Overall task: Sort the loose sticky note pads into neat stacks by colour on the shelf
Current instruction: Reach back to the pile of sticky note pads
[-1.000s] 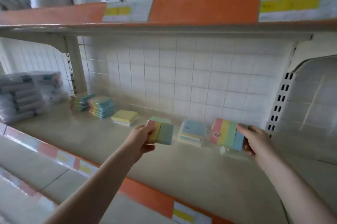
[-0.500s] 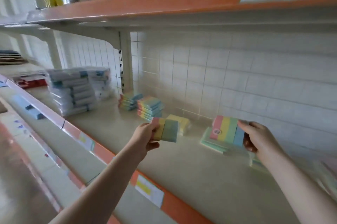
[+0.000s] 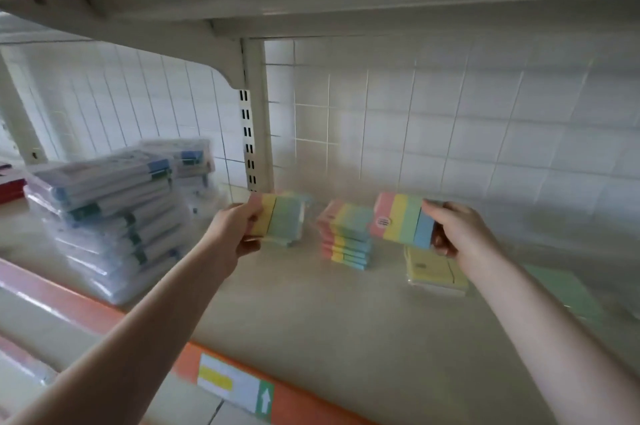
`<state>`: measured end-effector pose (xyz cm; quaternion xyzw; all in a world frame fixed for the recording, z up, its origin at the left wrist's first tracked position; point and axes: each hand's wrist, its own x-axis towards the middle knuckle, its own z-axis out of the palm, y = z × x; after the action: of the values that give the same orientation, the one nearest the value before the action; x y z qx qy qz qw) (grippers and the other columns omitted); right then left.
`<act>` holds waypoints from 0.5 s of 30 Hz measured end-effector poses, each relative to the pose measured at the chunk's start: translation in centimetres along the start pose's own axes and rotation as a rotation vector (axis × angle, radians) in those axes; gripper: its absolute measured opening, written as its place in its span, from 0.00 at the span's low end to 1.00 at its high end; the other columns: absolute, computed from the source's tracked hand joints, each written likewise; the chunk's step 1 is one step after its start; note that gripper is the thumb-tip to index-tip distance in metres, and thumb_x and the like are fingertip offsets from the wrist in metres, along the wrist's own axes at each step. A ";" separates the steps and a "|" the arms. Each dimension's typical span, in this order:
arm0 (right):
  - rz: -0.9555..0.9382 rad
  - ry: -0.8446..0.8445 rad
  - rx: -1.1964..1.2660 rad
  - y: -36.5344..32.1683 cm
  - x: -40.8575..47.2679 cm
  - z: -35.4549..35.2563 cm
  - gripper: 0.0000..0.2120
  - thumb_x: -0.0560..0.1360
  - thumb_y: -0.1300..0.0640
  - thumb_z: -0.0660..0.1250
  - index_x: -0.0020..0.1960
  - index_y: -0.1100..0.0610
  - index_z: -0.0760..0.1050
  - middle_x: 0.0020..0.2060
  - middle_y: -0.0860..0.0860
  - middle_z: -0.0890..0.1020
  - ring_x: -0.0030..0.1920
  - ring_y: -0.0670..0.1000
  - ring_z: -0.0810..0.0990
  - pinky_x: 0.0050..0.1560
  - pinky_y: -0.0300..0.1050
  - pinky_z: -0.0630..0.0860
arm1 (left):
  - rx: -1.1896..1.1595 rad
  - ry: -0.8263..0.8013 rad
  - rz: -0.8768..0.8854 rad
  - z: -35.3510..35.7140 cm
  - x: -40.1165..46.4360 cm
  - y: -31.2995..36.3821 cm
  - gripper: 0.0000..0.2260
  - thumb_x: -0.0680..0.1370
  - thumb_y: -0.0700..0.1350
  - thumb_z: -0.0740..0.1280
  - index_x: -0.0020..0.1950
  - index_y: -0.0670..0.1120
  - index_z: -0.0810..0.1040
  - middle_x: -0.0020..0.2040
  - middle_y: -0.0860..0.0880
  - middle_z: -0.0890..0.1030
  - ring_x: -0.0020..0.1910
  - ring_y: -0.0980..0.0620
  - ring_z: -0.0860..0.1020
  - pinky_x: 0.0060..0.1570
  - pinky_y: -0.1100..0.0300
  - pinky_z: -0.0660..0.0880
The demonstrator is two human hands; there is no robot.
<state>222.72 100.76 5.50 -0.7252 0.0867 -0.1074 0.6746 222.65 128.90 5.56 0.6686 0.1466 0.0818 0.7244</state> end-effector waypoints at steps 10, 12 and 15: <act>0.050 0.037 -0.030 -0.4 3.8 7.2 0.11 0.77 0.56 0.66 0.38 0.58 0.71 0.24 0.53 0.68 0.17 0.45 0.64 0.18 0.32 0.56 | 0.176 -0.079 0.048 0.9 8.4 1.8 0.12 0.81 0.45 0.59 0.37 0.45 0.68 0.32 0.49 0.67 0.29 0.54 0.64 0.31 0.62 0.61; 0.056 0.044 -0.042 -0.4 4.5 7.7 0.10 0.77 0.57 0.65 0.38 0.59 0.70 0.25 0.53 0.68 0.15 0.43 0.63 0.17 0.32 0.56 | 0.234 -0.076 0.055 1.7 9.4 1.8 0.12 0.81 0.46 0.57 0.41 0.43 0.70 0.33 0.48 0.68 0.30 0.53 0.66 0.31 0.62 0.63; 0.071 0.055 -0.097 -0.3 5.4 8.4 0.09 0.77 0.57 0.65 0.41 0.60 0.70 0.26 0.53 0.68 0.17 0.44 0.64 0.16 0.32 0.56 | 0.316 -0.077 0.093 2.8 11.1 1.4 0.13 0.81 0.49 0.55 0.48 0.41 0.72 0.36 0.46 0.71 0.32 0.51 0.70 0.31 0.60 0.65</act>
<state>230.17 107.34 5.41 -0.7504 0.1358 -0.0990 0.6392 234.18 129.88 6.00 0.7830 0.0986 0.0652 0.6107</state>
